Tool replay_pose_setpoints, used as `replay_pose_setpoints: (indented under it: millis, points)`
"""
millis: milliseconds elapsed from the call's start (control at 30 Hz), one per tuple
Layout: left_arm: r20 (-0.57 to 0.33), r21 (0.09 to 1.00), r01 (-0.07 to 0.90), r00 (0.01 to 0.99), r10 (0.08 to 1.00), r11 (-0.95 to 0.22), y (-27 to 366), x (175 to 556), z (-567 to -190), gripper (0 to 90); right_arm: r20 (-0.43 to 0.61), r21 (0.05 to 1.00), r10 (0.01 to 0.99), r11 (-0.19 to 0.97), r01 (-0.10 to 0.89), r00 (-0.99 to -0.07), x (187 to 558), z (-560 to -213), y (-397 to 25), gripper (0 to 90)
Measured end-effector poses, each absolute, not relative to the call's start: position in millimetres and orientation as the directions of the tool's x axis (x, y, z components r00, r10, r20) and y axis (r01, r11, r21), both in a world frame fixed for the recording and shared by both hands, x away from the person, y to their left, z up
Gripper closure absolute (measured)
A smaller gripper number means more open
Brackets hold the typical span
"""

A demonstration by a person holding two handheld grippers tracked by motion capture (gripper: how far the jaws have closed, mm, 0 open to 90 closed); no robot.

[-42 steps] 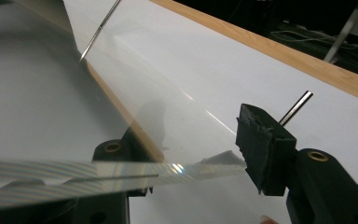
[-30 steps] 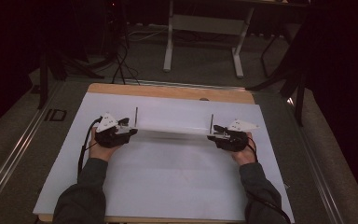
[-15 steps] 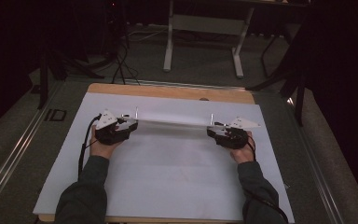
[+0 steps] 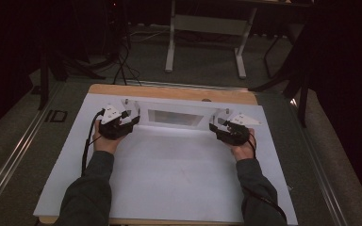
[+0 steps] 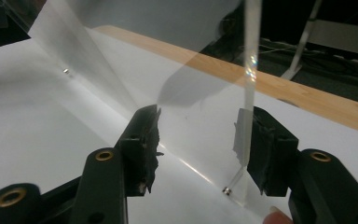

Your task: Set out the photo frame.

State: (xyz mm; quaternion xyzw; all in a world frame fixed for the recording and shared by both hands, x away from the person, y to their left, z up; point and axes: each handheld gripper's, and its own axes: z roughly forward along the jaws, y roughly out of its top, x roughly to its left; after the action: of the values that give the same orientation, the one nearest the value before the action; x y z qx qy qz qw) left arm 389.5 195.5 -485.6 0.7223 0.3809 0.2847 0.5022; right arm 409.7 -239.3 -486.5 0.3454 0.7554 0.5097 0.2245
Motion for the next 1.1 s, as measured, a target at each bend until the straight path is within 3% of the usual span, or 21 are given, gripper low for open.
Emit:
replay_pose_setpoints:
  millis: [600,967,1100]
  points:
    - [0.048,0.933,0.279,0.528,0.848,-0.226,192,393,-474,57.2,0.012,0.922,0.763,0.241,0.302,-0.646,419,-476,-239,48.9]
    - [-0.008,0.94,0.29,0.54,0.842,-0.177,192,390,-471,59.5,0.003,0.919,0.772,0.249,0.305,-0.636,413,-471,-241,50.0]
    - [-0.021,0.937,0.304,0.544,0.839,-0.174,190,389,-471,59.6,0.046,0.92,0.769,0.216,0.327,-0.638,411,-471,-245,50.4]
